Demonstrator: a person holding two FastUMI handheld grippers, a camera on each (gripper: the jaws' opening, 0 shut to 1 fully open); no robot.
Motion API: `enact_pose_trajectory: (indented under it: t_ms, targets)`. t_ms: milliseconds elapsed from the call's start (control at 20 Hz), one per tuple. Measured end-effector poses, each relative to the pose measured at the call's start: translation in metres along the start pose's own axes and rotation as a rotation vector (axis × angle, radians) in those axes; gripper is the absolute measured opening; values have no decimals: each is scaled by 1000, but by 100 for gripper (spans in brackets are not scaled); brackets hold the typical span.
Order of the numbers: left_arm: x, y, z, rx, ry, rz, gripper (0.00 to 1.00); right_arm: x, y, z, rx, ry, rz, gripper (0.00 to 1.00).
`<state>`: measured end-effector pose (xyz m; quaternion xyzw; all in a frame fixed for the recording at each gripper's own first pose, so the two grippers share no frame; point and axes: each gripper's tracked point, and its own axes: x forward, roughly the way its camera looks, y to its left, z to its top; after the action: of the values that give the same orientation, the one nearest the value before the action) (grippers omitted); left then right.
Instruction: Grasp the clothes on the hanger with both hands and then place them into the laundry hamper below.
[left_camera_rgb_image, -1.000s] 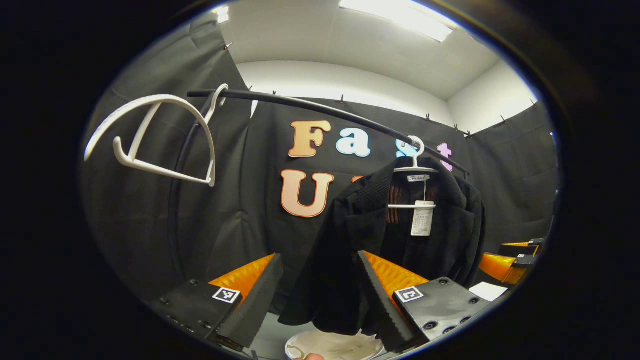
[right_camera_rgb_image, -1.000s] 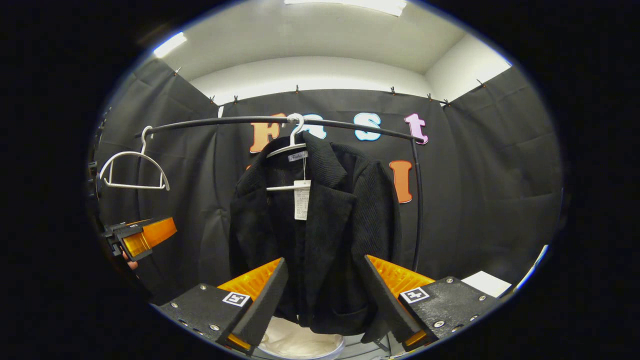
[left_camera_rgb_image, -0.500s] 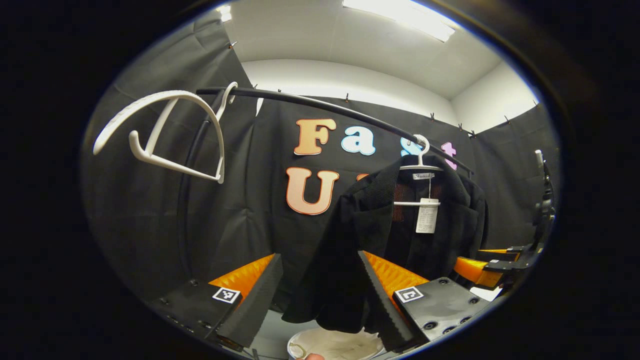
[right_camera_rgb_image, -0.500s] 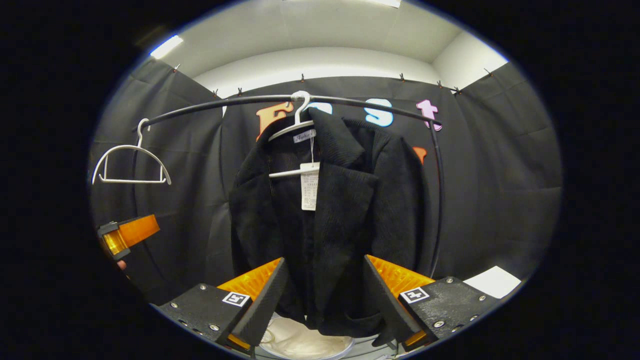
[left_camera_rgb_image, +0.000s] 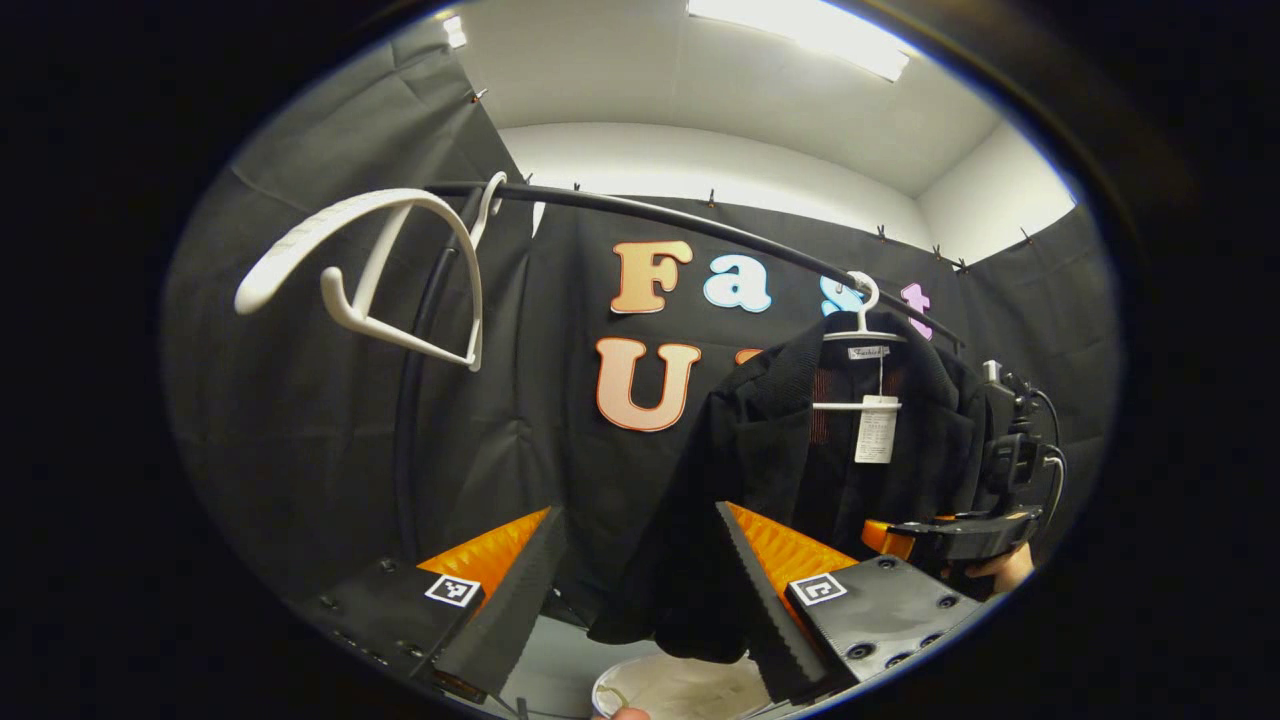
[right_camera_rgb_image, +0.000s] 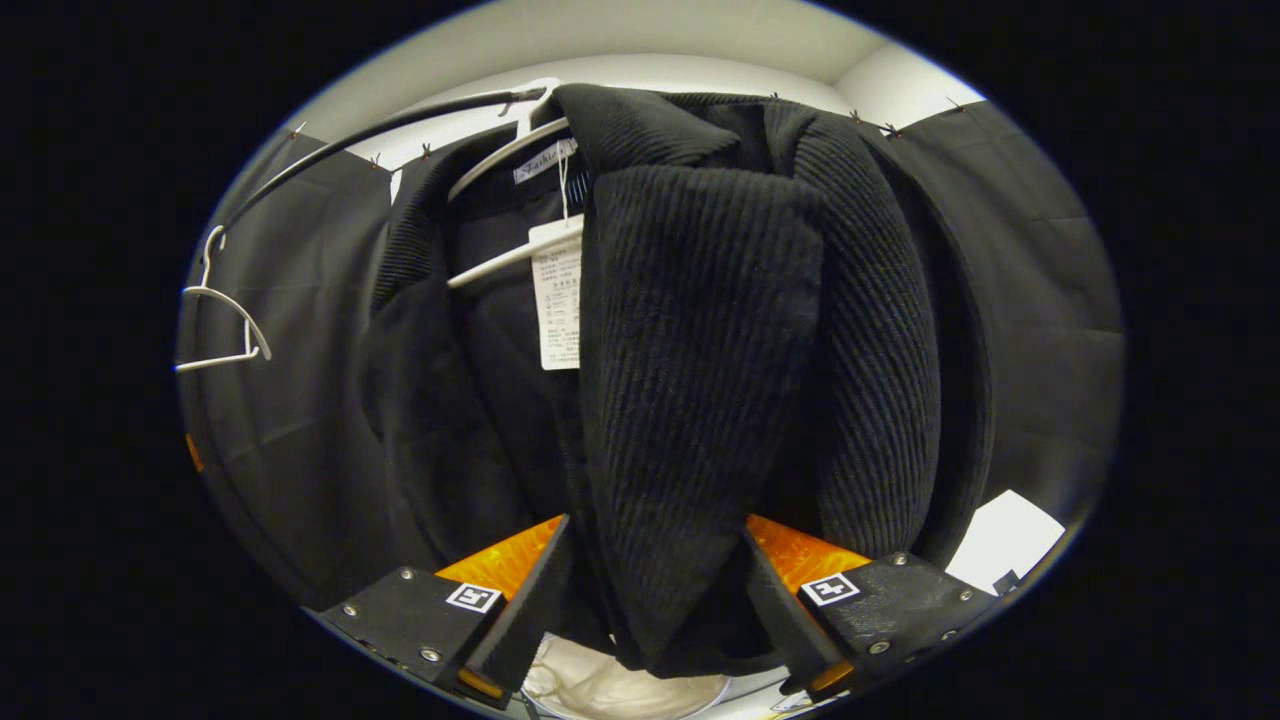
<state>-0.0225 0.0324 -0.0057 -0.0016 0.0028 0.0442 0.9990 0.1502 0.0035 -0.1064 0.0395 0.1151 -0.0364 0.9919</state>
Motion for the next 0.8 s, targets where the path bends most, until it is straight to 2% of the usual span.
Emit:
enact_pose_trajectory:
  t_ms: [100,200,250,350,400,450,550,600,650,750,800]
  targets:
    - [1,1,-3,-9,5,2,96,10,-9,1,-17,-8,-50,100]
    - [3,-4,-4,-24,-2,-17,96,15,-16,4,-25,-27,-75,84]
    - [5,-7,-4,-28,-7,-32,96,16,-20,4,-31,-31,-81,84]
    - [13,-23,-9,-52,-3,-80,96,14,-26,7,-46,-42,-82,63]
    - [17,-33,-11,-68,1,-114,93,13,-32,10,-55,-53,-94,52]
    - [23,-44,-15,-83,5,-146,99,8,-37,13,-62,-67,-104,41]
    - [41,-65,-25,-100,22,-205,96,-3,-37,21,-74,-96,-79,19]
    - [51,-78,-32,-100,38,-229,96,-11,-36,25,-90,-102,-68,17]
    - [61,-90,-43,-95,60,-250,96,-21,-35,28,-110,-111,-56,7]
    - [79,-114,-60,-91,93,-278,96,-38,-28,35,-150,-135,-23,7]
    - [89,-127,-68,-91,106,-291,100,-47,-25,38,-164,-139,-8,7]
